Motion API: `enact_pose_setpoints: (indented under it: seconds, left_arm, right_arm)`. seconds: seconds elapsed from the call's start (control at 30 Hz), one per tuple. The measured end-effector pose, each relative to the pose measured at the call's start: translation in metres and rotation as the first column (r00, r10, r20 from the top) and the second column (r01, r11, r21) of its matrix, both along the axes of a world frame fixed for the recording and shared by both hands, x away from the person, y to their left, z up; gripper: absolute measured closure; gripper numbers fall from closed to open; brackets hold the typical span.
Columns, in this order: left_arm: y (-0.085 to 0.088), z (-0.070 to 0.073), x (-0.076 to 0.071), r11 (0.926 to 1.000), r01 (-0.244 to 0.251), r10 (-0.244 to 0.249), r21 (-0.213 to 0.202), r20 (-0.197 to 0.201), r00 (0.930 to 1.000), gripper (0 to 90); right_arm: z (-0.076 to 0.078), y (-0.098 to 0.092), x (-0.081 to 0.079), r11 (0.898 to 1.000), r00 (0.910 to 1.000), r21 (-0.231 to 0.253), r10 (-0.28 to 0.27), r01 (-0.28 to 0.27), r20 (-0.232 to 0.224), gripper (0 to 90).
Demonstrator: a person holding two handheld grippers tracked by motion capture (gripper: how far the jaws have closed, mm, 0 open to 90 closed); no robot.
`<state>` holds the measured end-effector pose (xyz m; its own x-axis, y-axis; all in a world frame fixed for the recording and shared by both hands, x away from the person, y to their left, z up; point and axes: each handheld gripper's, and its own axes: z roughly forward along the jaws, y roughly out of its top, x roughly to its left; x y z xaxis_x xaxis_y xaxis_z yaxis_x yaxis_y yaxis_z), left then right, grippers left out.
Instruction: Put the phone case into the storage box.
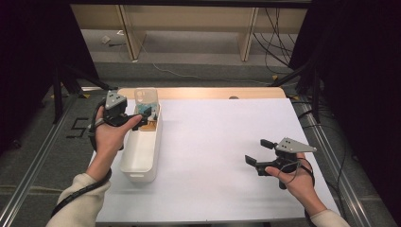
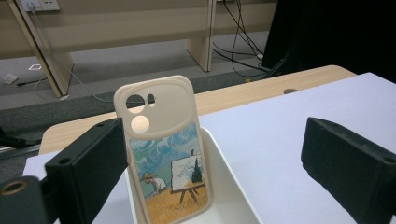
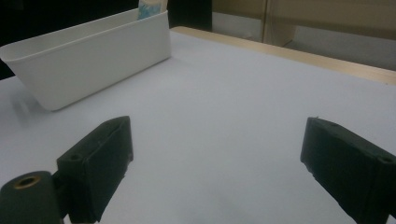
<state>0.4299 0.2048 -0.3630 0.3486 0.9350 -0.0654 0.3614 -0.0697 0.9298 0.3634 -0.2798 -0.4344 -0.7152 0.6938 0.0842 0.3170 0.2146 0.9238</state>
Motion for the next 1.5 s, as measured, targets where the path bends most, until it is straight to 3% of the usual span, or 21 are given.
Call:
enact_pose_setpoints:
  seconds: [0.5,1.5]
  left_arm:
    - [0.002,-0.010,-0.021,0.9993,0.027,-0.027,-0.026,-0.001,0.9996,3.5]
    - [-0.004,-0.024,-0.060,0.9961,0.089,-0.089,0.000,0.026,0.9957,3.2]
  right_arm:
    - [0.001,0.000,0.000,1.000,1.0000,0.000,-0.002,0.002,0.001,10.3]
    - [0.001,0.000,-0.001,1.000,1.0000,-0.006,0.002,-0.002,0.004,10.3]
